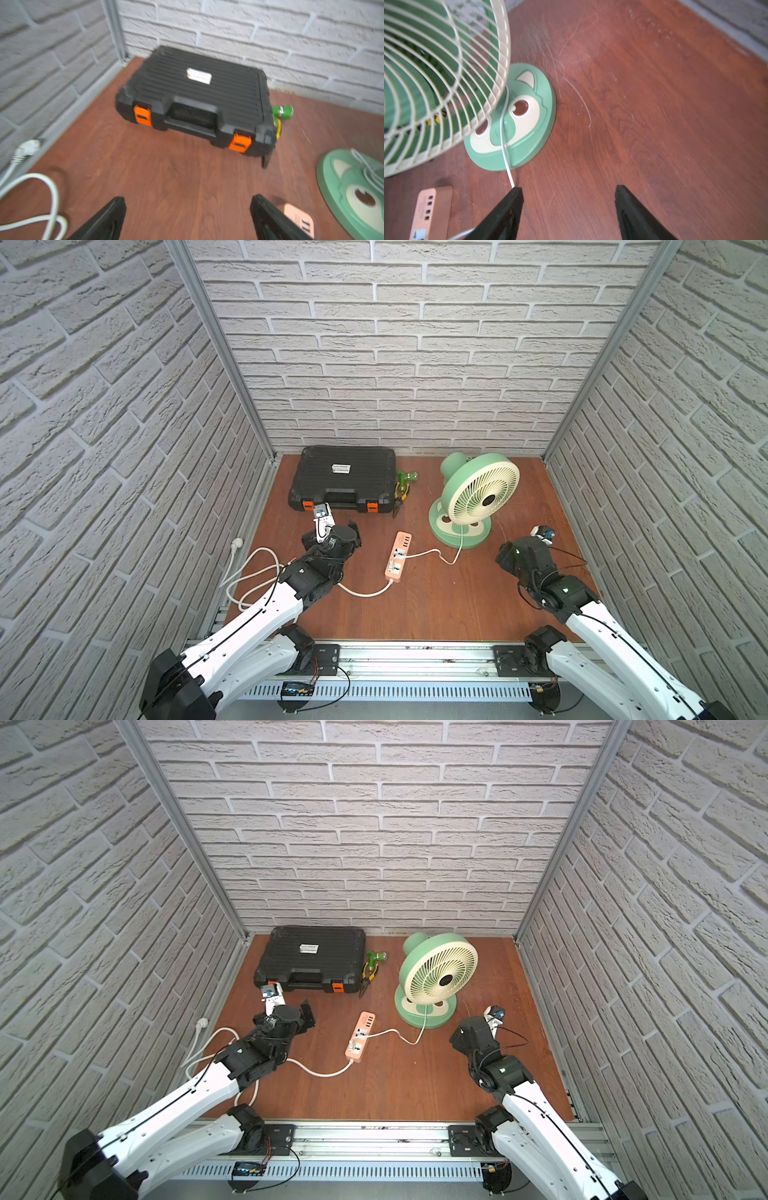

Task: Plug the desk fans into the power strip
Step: Reset both arms

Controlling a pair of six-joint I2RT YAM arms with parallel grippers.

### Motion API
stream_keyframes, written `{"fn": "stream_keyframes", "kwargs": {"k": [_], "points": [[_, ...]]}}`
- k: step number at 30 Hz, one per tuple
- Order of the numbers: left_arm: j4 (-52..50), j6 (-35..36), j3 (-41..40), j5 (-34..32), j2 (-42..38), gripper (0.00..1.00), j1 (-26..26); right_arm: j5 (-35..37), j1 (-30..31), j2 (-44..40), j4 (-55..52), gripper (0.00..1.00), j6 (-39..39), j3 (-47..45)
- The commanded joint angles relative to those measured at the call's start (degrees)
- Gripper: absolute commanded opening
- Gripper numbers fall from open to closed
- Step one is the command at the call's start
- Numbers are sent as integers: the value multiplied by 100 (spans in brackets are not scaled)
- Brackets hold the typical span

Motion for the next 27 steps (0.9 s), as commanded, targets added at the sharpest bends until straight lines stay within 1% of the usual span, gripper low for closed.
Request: {"fn": "stream_keyframes", "kwargs": {"k": [1,5,8,10,12,13,15,16,17,18,19,21,22,23,24,25,27], "points": [[908,30,-149,1347,505,98,28,-538,-25,230,462,72,-146,-132],[849,110,438,2114,1510,98,-18,-630,-26,351,501,71,-127,-144],[943,266,722,2272,2024,98,-222,-631,-24,308,542,71,-102,-163],[1079,356,709,2057,2131,98,-352,-408,-25,255,526,72,-42,-183],[1105,365,662,1778,2117,98,-317,42,-26,166,621,75,82,-294],[1065,331,655,1615,2078,98,-250,314,-32,125,707,76,123,-360],[914,264,717,1072,1932,98,-109,968,-35,120,805,81,280,-410],[880,365,772,837,1822,98,-52,1371,-35,160,866,85,396,-433],[963,620,853,680,1716,98,-6,1756,-35,211,1070,89,463,-496],[1102,925,929,525,1642,98,28,2054,-35,286,1368,97,345,-563],[1283,1234,1019,307,1592,98,71,2298,-35,374,1686,99,88,-591],[1666,1940,1159,-110,1588,98,266,2795,-35,686,2323,100,-678,-574],[1888,2293,1187,-328,1643,98,421,3206,-47,909,2543,100,-932,-528],[2129,2654,1185,-561,1730,98,595,3501,-163,1122,2256,100,-648,-313],[2370,2918,1161,-804,1834,98,817,3603,-268,1326,2143,99,-606,-186],[2558,3096,1119,-927,1918,98,1103,3715,-333,1516,2365,99,-840,-126],[3115,3323,838,-869,2059,98,1715,3816,-435,1822,2874,99,-1378,-17]]}}
